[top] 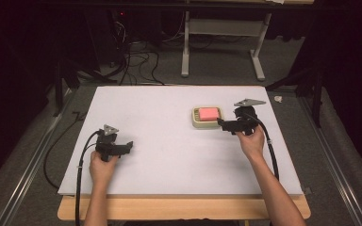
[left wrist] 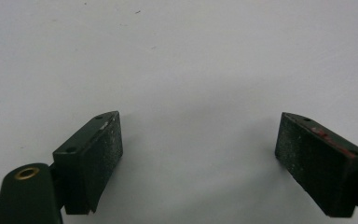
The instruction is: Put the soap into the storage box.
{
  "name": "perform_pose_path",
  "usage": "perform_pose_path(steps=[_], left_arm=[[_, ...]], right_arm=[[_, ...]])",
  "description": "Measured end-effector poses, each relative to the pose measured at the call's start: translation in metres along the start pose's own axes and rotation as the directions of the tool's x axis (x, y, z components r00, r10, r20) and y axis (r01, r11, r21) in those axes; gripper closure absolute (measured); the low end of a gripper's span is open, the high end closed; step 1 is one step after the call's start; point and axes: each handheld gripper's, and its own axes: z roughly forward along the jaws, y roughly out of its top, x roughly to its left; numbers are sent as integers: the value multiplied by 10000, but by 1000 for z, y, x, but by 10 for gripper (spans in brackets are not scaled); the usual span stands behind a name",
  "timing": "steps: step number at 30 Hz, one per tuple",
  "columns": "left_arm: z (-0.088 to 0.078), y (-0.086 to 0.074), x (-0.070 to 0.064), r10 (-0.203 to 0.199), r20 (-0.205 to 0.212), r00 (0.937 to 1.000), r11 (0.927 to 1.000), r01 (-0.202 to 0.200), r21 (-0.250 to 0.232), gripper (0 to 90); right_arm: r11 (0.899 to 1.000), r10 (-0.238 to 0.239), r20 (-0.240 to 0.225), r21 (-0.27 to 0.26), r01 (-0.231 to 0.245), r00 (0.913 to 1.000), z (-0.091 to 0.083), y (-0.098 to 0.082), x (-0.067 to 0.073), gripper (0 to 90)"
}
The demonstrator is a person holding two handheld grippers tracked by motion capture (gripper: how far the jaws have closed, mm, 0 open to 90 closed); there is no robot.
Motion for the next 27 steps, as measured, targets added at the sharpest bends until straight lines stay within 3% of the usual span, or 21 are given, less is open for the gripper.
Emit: perform_pose_path(steps=[27], left_arm=[[0, 0, 0, 1, 4, 10000, 10000, -1, 14, 153]], right_arm=[[9996, 171, -150, -234, -175, 9997, -27, -18, -4, 148]])
